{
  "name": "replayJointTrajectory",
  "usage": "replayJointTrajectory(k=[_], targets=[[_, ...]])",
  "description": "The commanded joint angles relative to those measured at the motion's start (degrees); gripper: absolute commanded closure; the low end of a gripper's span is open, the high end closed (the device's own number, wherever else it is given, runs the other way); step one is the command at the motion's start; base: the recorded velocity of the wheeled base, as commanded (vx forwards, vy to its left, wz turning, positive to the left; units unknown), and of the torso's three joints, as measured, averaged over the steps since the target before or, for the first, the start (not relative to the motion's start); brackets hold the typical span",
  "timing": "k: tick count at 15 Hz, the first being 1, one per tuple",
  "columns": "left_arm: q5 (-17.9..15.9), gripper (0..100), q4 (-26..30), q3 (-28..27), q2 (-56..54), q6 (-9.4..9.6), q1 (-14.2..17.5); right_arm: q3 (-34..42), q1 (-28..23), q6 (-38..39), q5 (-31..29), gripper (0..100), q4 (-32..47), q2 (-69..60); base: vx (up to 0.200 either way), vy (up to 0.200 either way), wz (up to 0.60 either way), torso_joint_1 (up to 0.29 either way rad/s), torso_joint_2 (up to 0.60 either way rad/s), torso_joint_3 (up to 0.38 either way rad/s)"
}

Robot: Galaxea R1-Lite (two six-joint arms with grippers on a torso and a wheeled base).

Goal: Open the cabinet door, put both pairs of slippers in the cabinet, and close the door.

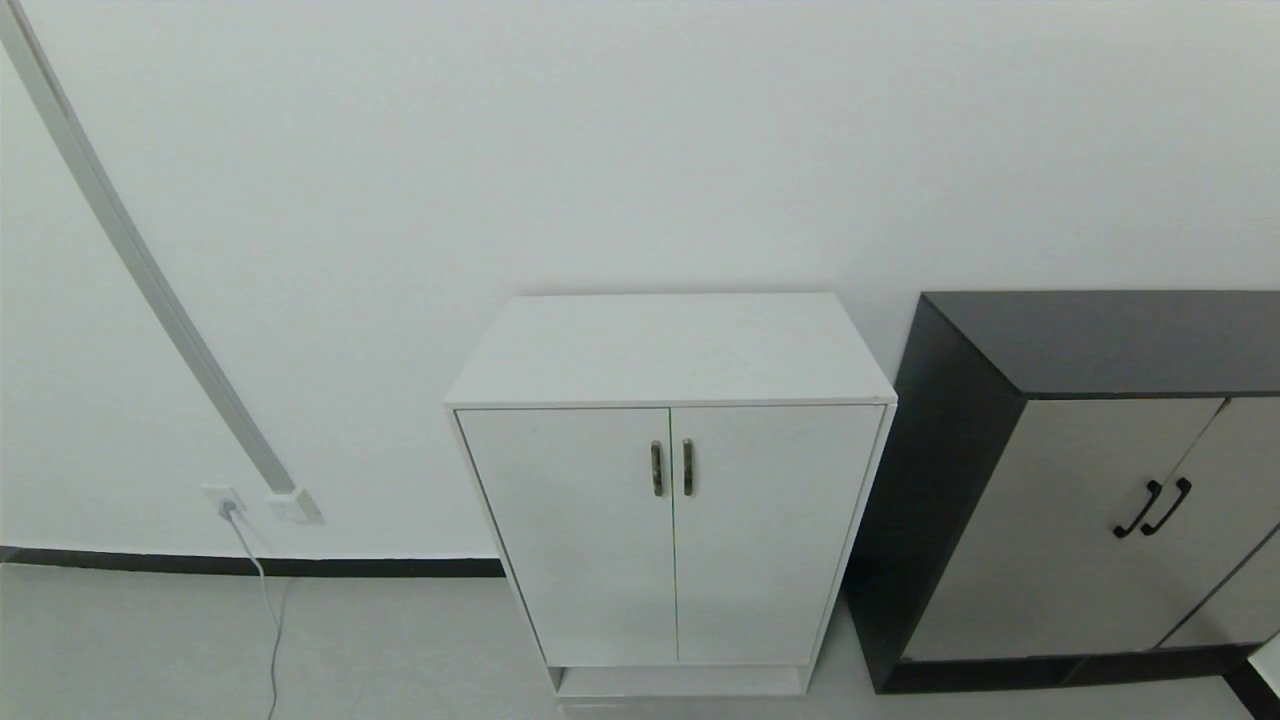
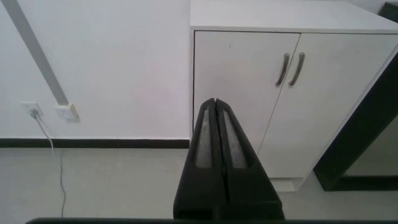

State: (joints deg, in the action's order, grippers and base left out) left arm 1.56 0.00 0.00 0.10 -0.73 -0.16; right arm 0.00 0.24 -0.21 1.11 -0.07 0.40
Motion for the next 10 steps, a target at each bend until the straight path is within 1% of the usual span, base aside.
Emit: replayJointTrajectory(k=[1,10], targets=[[-0.07,100,0.00,0.00,-0.01,0.12,-0.02,0.00,0.02,0.38,-0.23,100,-0.01,-0.40,0.000,0.000,0.00,0.000,0.00,0.000],[-0.07,100,0.00,0.00,-0.01,0.03,-0.02,0.00,0.02,-0.14,-0.14,100,-0.01,-0.40,0.000,0.000,0.00,0.000,0.00,0.000]])
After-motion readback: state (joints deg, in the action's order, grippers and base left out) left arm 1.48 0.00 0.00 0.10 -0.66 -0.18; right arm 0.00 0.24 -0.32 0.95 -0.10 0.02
